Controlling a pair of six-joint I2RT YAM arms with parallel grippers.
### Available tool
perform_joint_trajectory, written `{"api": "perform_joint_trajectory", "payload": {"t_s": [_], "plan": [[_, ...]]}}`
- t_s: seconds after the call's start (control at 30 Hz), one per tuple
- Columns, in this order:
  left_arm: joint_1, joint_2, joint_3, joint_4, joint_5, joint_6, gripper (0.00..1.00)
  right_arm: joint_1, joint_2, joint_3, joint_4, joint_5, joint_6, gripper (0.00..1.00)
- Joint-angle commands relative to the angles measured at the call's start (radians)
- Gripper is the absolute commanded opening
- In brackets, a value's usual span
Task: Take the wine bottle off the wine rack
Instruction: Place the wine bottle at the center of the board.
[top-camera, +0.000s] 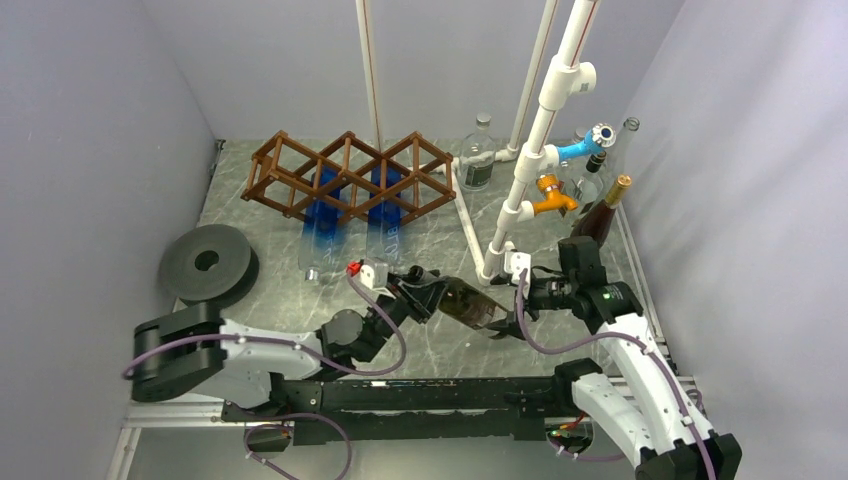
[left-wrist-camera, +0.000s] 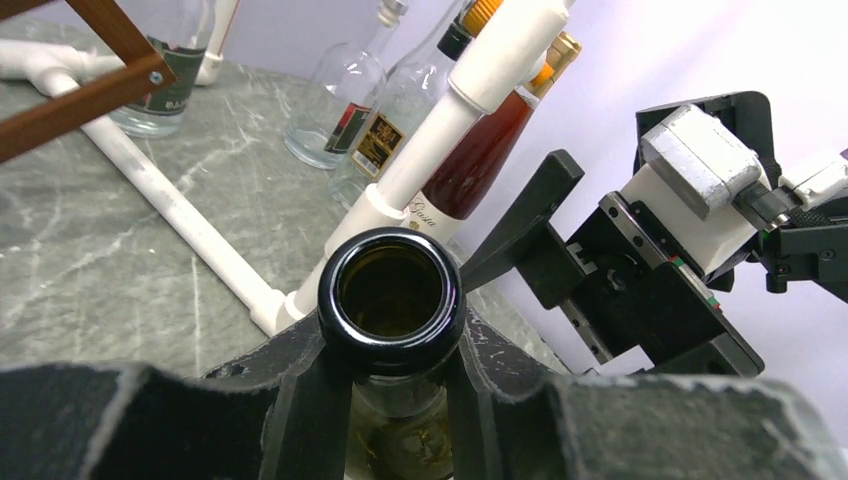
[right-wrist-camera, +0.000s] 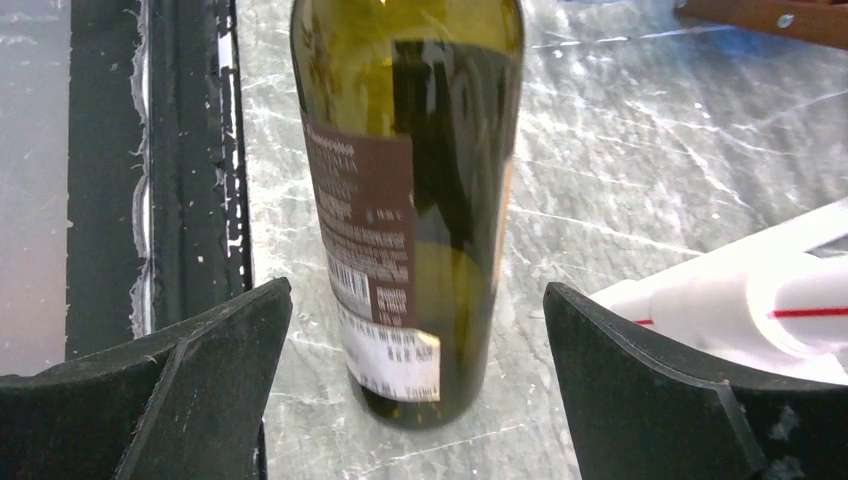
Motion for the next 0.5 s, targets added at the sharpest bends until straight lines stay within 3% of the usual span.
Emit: {"api": "perform_joint_trajectory", "payload": {"t_s": [0.0, 0.2, 0.47], "plan": [[0.004, -0.194, 0.037, -0.159, -0.023, 0.041, 0.00, -0.043, -0.046, 0.056, -0.030, -0.073, -0.030, 1.00], [0.018, -0.426, 0.074, -0.559, 0.018, 0.058, 0.00, -0.068, -0.069, 0.062, -0.035, -0.068, -0.034, 1.00], [0.050, -0.601, 0.187, -0.952, 0.038, 0.116, 0.00, -0.068, -0.074, 0.051, 0.004, -0.031, 0.005, 1.00]]}}
